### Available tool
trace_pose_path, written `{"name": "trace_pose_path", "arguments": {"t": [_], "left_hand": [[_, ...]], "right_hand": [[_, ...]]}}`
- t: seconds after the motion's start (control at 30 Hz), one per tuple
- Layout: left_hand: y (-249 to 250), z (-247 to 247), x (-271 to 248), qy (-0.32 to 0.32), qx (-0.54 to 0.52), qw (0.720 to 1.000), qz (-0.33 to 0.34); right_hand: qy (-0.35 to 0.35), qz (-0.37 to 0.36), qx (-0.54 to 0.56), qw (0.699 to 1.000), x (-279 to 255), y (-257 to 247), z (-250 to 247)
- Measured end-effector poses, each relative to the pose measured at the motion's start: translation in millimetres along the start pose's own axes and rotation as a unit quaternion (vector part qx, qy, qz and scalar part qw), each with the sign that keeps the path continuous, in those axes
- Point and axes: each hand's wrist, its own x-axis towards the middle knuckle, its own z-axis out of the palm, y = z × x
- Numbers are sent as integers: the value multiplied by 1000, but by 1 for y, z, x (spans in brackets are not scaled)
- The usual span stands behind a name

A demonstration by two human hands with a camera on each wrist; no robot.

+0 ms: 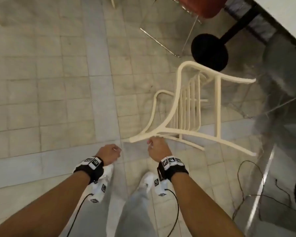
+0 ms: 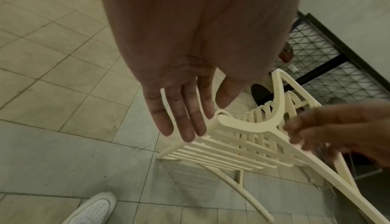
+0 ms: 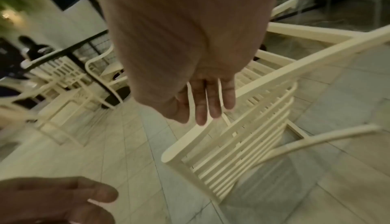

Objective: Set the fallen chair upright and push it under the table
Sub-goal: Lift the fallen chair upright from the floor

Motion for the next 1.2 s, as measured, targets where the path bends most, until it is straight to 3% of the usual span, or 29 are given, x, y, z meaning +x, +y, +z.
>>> {"name": "trace_pose_path", "arguments": {"t": [0.1, 0.23, 0.37, 0.57, 0.73, 0.87, 1.2], "left_hand": [[-12, 9, 25, 12, -27, 1000, -1], [-34, 24, 46, 26, -40, 999, -2], [-48, 37, 56, 43, -58, 997, 0], [-67, 49, 55, 54, -63, 996, -15], [-56, 55, 50, 46, -34, 998, -14], [-29, 63, 53, 52, 10, 999, 0], [12, 84, 69, -39, 205, 976, 58]], "right_hand": [[32, -73, -132, 988, 35, 3, 14], [-16, -129, -290, 948, 73, 7, 32], [-46, -176, -350, 919, 110, 13, 46], [-58, -207, -335, 917, 130, 22, 52], [2, -195, -308, 931, 105, 36, 42], [65, -193, -267, 942, 70, 49, 11], [154, -283, -141, 936, 0, 51, -71]]}}
